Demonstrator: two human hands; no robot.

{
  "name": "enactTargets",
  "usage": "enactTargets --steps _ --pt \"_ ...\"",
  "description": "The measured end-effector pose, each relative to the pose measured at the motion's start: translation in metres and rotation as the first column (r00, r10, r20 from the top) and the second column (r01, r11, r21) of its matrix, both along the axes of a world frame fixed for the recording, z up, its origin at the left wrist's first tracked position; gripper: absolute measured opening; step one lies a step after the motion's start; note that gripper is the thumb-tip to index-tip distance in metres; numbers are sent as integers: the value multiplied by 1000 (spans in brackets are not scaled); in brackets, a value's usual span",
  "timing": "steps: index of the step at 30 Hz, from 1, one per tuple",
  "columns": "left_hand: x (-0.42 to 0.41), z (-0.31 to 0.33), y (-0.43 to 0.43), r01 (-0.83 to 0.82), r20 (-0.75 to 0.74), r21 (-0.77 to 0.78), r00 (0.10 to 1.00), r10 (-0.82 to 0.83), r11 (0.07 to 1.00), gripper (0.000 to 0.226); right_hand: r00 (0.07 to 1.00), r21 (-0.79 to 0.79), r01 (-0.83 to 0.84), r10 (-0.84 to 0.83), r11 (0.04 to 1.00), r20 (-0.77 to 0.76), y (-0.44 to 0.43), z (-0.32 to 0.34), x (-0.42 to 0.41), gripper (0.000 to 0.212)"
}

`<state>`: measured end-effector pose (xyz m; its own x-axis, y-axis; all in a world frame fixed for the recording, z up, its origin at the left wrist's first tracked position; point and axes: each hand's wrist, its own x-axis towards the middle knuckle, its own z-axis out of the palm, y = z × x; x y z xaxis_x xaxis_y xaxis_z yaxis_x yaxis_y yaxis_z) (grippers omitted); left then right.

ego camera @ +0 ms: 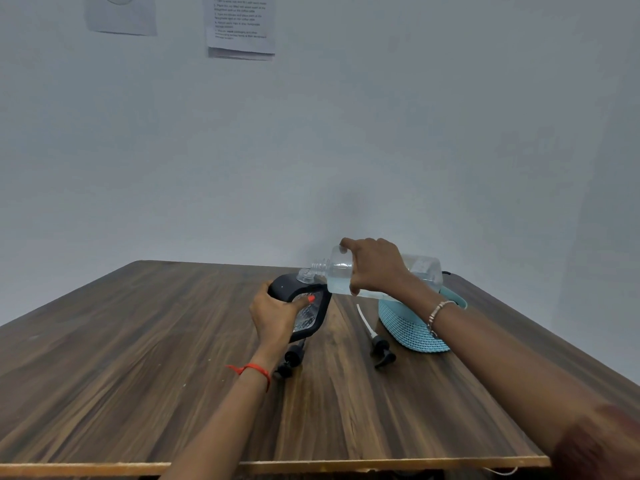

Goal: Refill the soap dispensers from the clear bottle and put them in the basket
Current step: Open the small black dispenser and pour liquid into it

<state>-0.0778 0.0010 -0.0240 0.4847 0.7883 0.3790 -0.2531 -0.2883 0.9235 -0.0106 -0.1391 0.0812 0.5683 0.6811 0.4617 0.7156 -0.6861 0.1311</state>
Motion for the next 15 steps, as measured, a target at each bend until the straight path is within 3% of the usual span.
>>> enactTargets --steps 15 --pt "-1 -5 -5 3 0 14 1000 -3 1000 57 1000 -3 19 -19 1000 -22 -5 -2 -2 71"
